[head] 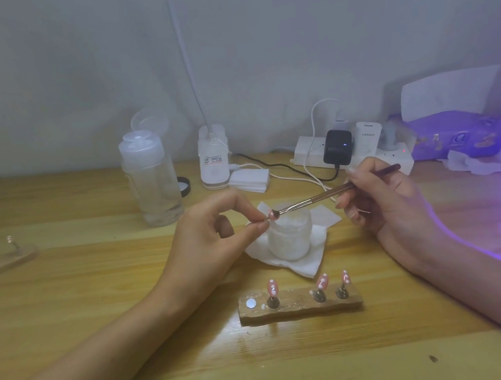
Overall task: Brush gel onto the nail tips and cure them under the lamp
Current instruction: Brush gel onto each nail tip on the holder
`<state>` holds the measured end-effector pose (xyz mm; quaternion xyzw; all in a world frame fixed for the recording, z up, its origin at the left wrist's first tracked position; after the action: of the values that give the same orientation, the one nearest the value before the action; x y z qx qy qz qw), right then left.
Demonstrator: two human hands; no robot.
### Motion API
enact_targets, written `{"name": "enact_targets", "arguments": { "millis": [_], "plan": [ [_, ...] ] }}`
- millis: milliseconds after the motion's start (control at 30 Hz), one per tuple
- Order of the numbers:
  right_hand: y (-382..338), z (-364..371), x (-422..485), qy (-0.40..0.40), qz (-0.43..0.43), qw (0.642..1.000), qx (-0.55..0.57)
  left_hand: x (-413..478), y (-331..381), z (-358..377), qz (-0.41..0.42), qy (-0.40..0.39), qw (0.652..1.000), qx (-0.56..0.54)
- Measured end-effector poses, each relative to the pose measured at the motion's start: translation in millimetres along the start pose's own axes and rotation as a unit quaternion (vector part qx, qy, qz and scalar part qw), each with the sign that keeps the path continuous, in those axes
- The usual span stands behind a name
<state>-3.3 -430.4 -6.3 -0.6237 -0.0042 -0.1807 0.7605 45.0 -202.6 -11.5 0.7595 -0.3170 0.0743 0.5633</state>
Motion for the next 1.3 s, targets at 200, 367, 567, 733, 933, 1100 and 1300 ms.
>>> {"name": "enact_targets", "arguments": {
  "millis": [200, 367, 567, 733, 933, 1100, 1300],
  "plan": [
    [-1.5, 0.5, 0.7, 0.001, 0.001, 1.000, 0.013, -1.3, 2.7, 1.0, 0.030, 0.002, 0.999, 0.025],
    [-0.4, -1.9, 0.4, 0.017, 0.008, 1.000, 0.014, -0.9, -0.1, 0.0, 0.038, 0.010, 0.998, 0.044],
    [-0.3, 0.6, 0.2, 0.002, -0.002, 1.000, -0.002, -1.1, -1.4, 0.0, 0.046, 0.014, 0.997, 0.055],
    [-0.6, -1.4, 1.6, 0.010, -0.006, 1.000, 0.008, -1.3, 0.3, 0.4, 0.048, 0.017, 0.997, 0.057],
    [0.7, -3.5, 2.1, 0.027, -0.005, 1.000, -0.003, -1.9, 2.4, 0.2, 0.047, 0.016, 0.997, 0.061],
    [0.9, -0.7, 1.2, 0.006, -0.010, 1.000, -0.011, -1.4, 2.9, 0.1, 0.051, 0.015, 0.997, 0.062],
    [0.3, -2.0, 1.7, 0.005, -0.014, 1.000, 0.001, -1.5, 2.7, 1.0, 0.047, 0.017, 0.997, 0.052]
  ]
}}
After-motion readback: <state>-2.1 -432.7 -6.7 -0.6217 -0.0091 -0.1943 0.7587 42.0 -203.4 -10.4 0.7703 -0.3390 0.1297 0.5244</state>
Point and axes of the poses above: each hand's wrist, its own x-axis towards the middle knuckle, its own z-axis out of the palm, y = z × x, the point moved 4 cm from there along x, towards the middle knuckle, and after that the axes turned 1 degree about y, right-handed, at the moved point
